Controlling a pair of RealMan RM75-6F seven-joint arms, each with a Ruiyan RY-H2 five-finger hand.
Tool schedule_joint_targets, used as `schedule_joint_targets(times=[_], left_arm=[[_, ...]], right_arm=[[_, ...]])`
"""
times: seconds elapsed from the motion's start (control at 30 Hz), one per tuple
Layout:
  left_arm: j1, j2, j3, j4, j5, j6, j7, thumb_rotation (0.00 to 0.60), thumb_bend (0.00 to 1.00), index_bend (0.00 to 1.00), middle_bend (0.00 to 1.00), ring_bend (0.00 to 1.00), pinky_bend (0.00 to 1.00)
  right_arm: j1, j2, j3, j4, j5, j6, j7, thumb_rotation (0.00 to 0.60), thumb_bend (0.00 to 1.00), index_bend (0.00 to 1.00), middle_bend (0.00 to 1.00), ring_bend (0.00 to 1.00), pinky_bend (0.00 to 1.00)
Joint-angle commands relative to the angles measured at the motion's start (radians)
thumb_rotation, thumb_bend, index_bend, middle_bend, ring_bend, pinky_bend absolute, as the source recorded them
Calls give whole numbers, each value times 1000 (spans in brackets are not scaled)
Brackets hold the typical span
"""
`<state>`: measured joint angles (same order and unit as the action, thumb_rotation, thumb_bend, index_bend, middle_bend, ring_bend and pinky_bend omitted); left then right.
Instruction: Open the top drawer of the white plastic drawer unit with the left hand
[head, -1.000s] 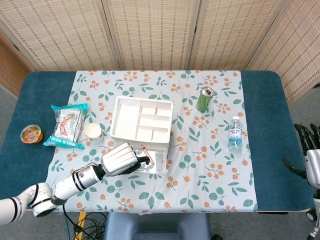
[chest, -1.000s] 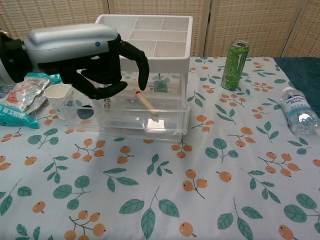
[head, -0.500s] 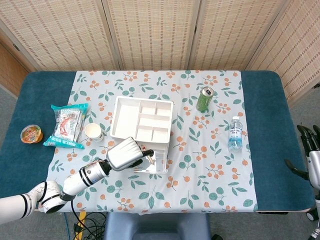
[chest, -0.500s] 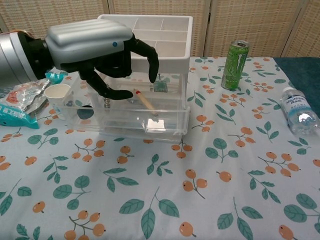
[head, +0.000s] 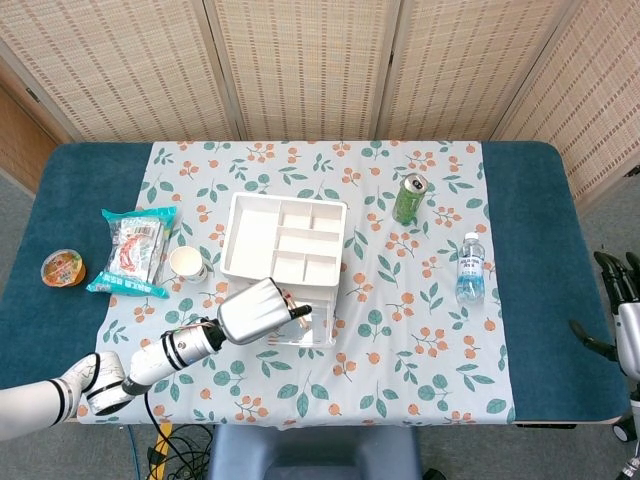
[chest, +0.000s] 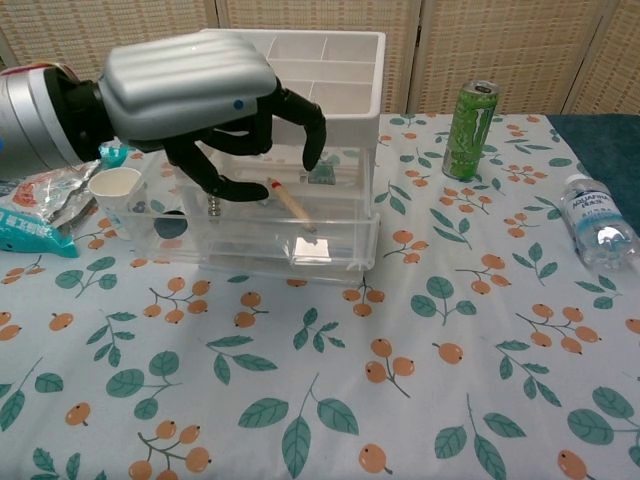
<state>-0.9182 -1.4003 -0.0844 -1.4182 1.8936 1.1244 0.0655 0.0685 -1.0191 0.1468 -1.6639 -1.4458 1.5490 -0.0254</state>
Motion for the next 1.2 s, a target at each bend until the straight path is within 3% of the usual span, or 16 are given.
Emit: schedule_joint_targets(times=[0.03,0.4,1.2], left_arm=[[-13,-4,8,6,7,-10,15,600,259,433,1000,1000,1000],[-46,10,4,-31,-46,-99,119,600,258,397,1000,1000,1000],[-109,15,1,-102,-136,-230,209,600,259,357,1000,1000,1000]], right_arm=[[0,-1,-1,0,0,-2,0,600,224,53,123,81,11],[-1,-4,-2,8,4,-3,9,600,224,53,123,87,11],[-2,-16,-3,38,21,-17,31,600,223,53,123,89,11]])
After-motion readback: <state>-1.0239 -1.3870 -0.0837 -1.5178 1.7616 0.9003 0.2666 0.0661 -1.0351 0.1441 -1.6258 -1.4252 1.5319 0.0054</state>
